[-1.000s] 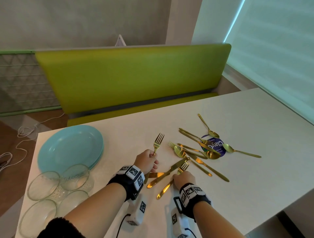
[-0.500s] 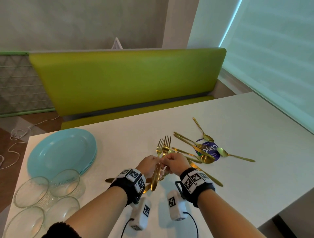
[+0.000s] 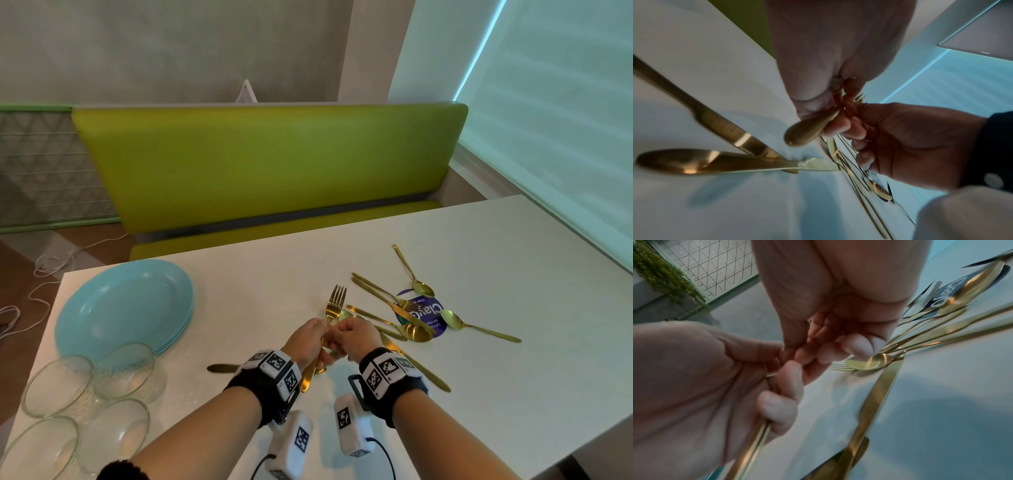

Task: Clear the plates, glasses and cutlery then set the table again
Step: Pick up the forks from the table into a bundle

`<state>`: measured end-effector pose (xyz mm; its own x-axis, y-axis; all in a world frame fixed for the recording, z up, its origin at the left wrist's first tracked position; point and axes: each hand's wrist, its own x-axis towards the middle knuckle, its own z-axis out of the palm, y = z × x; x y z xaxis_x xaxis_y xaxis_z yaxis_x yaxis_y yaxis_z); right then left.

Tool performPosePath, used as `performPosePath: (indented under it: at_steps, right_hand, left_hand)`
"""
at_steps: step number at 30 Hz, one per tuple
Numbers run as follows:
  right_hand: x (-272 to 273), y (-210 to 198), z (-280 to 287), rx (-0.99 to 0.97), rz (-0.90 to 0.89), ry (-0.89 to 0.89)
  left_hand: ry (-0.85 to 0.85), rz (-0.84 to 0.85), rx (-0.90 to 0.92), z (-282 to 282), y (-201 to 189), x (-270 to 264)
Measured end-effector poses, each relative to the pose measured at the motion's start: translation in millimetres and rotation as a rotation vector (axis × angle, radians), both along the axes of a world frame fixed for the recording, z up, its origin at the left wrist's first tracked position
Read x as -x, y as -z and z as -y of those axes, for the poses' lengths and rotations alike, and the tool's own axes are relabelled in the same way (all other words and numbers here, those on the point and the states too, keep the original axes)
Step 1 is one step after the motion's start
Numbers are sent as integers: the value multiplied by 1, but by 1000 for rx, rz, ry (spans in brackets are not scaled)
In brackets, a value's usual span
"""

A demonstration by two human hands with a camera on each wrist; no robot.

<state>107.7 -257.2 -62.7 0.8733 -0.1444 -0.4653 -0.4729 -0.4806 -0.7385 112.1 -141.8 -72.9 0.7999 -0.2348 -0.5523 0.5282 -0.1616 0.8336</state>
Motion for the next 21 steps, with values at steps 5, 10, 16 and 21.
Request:
performPosePath:
  at_steps: [5,10,16,21]
  right_hand:
    - [-7,0,13,47,-2,-18]
    - [-18,-3,52,386,4,-35]
    - [-26,-2,82,685,-98,-156]
    - [-34,15,82,771,-120,-257]
  left_hand:
    - [-8,39,-102,2,0,-6]
    - [-93,-20,-139,-6,4,-17]
    - [-100,59,-284,-10,7,-24]
    - [-121,45,-327,-10,15,-26]
